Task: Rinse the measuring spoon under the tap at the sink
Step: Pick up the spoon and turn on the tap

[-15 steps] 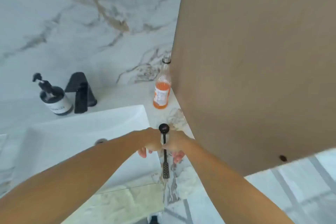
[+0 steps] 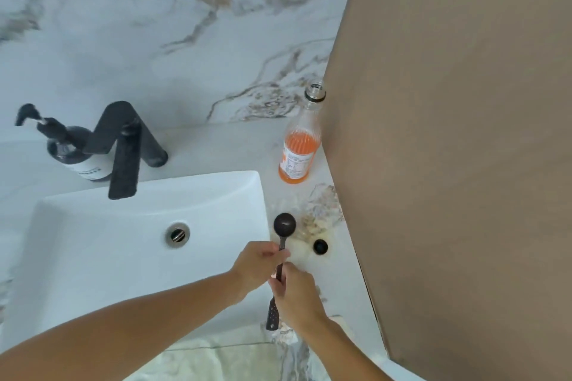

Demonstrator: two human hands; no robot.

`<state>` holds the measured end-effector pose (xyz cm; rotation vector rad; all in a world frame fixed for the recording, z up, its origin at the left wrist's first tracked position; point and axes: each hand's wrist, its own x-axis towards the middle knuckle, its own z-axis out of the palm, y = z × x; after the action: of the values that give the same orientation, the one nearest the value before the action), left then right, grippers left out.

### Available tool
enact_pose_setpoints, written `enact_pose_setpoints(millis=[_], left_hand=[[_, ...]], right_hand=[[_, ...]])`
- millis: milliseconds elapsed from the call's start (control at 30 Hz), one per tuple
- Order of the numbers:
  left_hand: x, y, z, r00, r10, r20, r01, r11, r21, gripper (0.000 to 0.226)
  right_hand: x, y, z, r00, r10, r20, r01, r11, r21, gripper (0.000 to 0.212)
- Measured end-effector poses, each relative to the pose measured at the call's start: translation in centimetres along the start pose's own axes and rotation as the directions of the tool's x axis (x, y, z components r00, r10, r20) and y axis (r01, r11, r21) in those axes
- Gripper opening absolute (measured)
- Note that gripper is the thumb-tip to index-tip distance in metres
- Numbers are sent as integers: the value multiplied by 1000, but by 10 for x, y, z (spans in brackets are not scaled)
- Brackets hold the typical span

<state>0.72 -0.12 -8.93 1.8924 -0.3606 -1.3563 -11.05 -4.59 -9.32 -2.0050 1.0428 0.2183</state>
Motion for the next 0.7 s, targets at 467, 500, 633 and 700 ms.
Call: enact_pose_setpoints(millis=[467, 500, 633, 700], left_hand=[[-41, -45, -199, 983, -64, -172, -41, 836, -547, 17], [-41, -50, -207, 982, -71, -178, -40, 833, -552, 18], [-36, -58, -226, 974, -154, -167, 25, 803, -596, 33], [-33, -58, -232, 966, -223, -132, 92, 773, -628, 44]], right_hand=[[54, -302, -17, 977, -124, 173, -73, 569, 819, 15], [57, -316, -13, 975, -86, 204, -123, 554, 823, 22], [69, -333, -4, 973, 47, 225, -213, 547, 809, 35], [70, -335, -1, 963, 64, 261, -253, 543, 801, 36]])
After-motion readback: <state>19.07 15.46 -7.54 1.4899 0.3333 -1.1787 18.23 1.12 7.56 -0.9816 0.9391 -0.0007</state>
